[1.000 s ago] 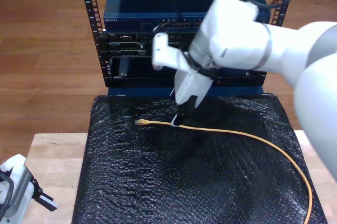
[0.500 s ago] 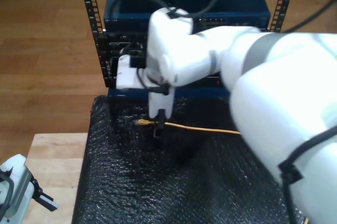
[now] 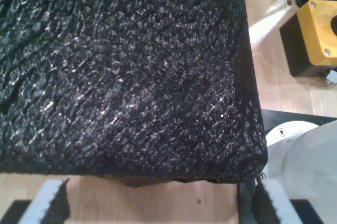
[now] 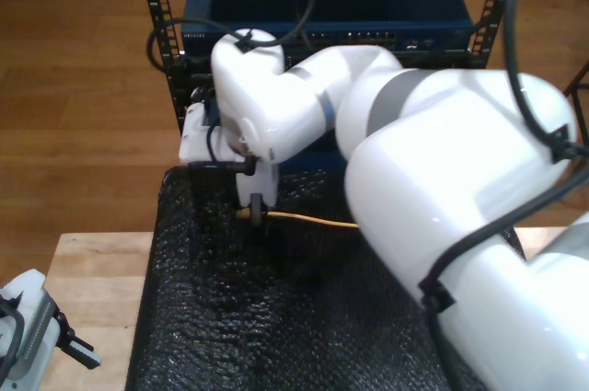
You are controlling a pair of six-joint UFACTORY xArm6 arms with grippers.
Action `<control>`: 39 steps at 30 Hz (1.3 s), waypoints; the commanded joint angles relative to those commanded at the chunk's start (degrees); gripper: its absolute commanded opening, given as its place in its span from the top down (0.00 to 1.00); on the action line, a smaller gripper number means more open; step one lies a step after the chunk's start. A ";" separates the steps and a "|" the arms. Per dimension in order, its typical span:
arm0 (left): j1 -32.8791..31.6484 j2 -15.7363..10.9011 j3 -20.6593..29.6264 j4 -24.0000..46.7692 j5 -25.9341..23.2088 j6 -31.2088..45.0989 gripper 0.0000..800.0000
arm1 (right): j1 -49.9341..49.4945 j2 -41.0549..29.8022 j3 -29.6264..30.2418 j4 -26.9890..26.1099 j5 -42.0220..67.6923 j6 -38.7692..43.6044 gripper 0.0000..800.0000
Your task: Grab the cable and plug it in
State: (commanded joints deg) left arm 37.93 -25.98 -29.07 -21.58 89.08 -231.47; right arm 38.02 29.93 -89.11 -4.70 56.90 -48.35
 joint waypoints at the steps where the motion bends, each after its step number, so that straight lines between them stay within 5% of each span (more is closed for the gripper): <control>1: 0.00 0.00 0.00 0.00 0.00 0.00 0.00 | 0.18 0.18 -0.44 0.00 0.00 0.35 0.06; 13: 0.00 0.00 -0.09 0.00 0.00 0.00 0.00 | 0.35 2.73 -2.46 -7.47 0.79 8.18 0.12; 39: 0.00 0.00 -0.18 0.00 0.26 0.09 0.00 | 1.14 3.60 -2.46 -7.65 0.79 9.93 0.49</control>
State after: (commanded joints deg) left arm 37.93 -25.98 -29.24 -21.58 89.34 -231.38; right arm 39.16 33.54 -91.57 -12.35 57.69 -38.42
